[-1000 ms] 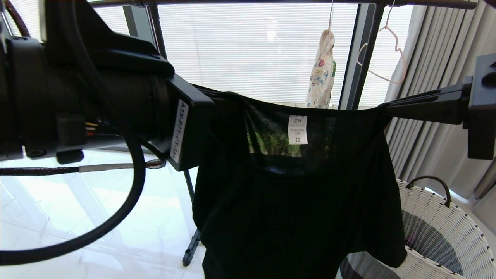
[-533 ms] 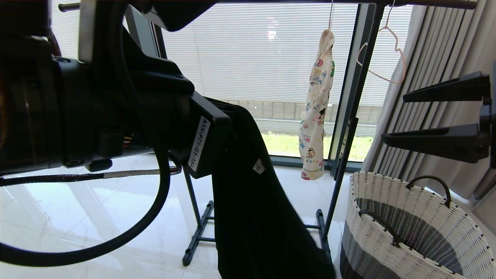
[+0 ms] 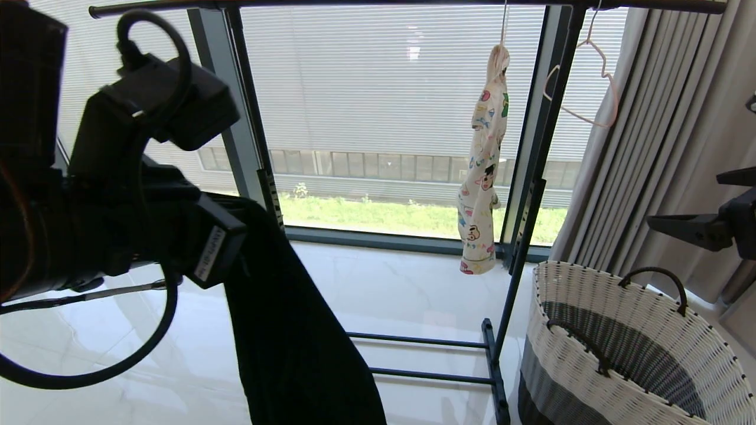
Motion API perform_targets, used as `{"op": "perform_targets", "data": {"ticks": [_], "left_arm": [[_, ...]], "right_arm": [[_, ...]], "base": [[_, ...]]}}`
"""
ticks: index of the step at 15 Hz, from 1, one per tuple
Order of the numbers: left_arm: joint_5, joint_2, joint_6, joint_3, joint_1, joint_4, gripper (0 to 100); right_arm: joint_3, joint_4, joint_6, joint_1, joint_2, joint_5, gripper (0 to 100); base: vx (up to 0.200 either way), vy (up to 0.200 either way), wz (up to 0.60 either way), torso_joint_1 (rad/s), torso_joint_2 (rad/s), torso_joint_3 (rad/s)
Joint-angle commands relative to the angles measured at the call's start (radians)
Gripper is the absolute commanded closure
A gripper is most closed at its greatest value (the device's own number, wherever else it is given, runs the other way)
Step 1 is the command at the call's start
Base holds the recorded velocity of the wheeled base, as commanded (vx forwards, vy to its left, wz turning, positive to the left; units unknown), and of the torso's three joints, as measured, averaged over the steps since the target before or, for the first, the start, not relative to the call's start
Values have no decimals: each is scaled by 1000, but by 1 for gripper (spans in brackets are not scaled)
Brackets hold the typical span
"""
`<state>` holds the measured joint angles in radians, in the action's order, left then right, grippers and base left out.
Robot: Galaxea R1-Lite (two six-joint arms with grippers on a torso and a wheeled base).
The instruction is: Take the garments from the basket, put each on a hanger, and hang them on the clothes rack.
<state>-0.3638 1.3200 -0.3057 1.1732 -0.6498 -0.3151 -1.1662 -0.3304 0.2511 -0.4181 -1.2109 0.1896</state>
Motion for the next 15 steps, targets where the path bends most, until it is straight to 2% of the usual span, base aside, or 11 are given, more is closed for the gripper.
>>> {"op": "perform_targets", "data": {"ticks": [1, 2, 4, 7, 9, 12, 15], "left_arm": [[-3, -170, -3, -165, 262, 1, 100], [-4, -193, -4, -188, 357, 1, 100], [-3, -214, -3, -198, 429, 1, 100], [-3, -217, -1, -213, 433, 2, 100], [-3, -217, -3, -219, 430, 2, 100], [-3, -219, -1, -222, 427, 4, 100], [-1, -249, 0, -244, 371, 27, 100]], "right_arm": [[151, 133, 27, 113, 47, 7, 0], [221, 215, 47, 139, 51, 7, 0], [298, 332, 53, 148, 42, 5, 0], [306, 355, 50, 148, 33, 4, 0], [304, 357, 47, 150, 33, 4, 0], [304, 358, 45, 150, 31, 4, 0], [303, 407, 45, 150, 4, 4, 0]], "base": [[0, 0, 0, 0, 0, 0], [0, 0, 0, 0, 0, 0], [0, 0, 0, 0, 0, 0], [0, 0, 0, 0, 0, 0], [0, 0, 0, 51, -183, -195], [0, 0, 0, 160, -435, -281], [0, 0, 0, 170, -474, -287]]}}
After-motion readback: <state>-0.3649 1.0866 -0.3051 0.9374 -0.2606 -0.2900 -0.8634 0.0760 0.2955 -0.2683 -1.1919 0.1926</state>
